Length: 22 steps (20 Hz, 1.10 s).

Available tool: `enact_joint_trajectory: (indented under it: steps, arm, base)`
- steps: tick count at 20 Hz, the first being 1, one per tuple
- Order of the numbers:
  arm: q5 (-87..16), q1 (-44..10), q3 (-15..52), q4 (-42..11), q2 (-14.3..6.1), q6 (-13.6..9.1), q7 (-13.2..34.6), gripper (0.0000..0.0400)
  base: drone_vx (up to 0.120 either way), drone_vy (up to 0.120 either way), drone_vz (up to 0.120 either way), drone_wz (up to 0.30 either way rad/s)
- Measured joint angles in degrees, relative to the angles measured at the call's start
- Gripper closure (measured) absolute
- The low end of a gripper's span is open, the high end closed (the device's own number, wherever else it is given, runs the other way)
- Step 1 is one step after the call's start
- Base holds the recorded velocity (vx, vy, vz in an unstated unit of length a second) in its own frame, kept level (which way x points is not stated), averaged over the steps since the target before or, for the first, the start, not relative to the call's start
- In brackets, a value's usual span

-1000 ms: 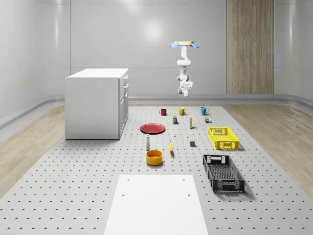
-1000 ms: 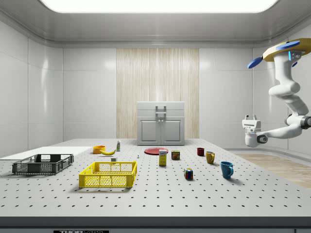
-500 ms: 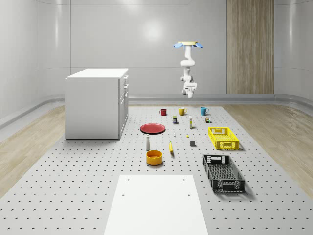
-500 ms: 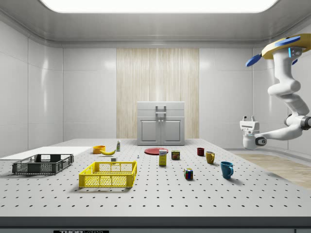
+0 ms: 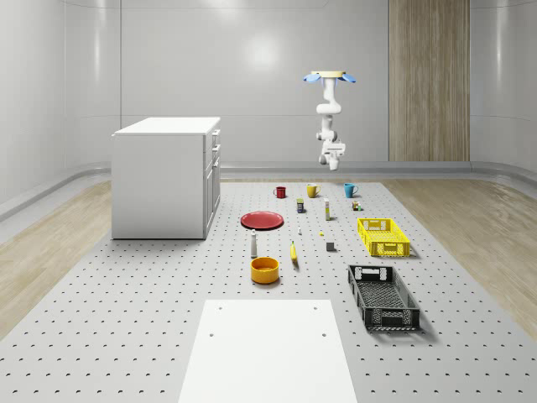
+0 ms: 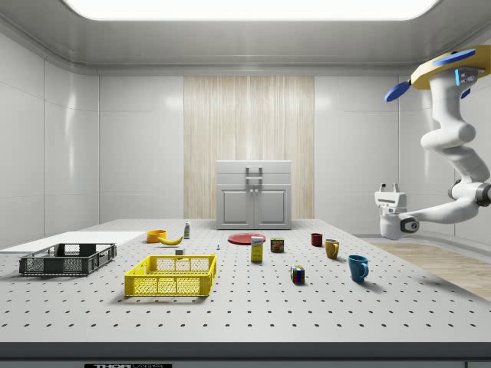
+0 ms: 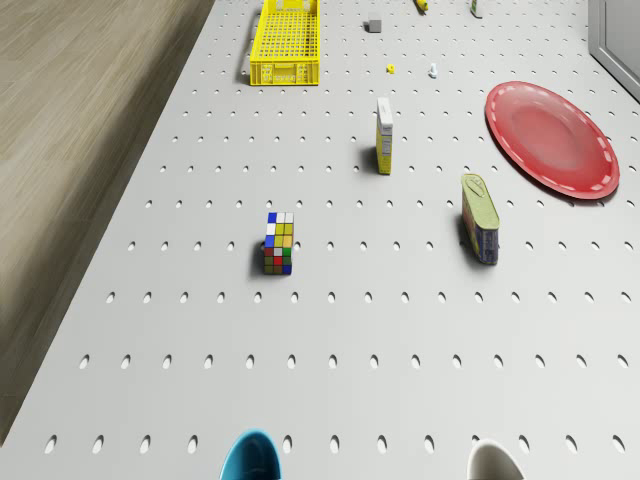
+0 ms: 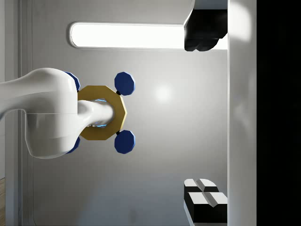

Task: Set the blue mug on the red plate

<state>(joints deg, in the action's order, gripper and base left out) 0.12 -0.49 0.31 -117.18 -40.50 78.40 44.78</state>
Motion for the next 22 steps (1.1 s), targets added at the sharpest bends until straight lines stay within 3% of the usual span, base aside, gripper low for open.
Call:
enact_joint_trajectory:
  steps: [8, 22]
  arm:
    - [-0.2, -0.1, 0.1, -0.2, -0.2, 0.3, 0.0, 0.0]
    - [-2.5, -0.6, 1.9, -0.7, -0.7, 1.0, 0.3, 0.0]
  base:
    - [0.105, 0.07, 0.0, 0.0]
    - [0.089, 0.0, -0.011, 0.0]
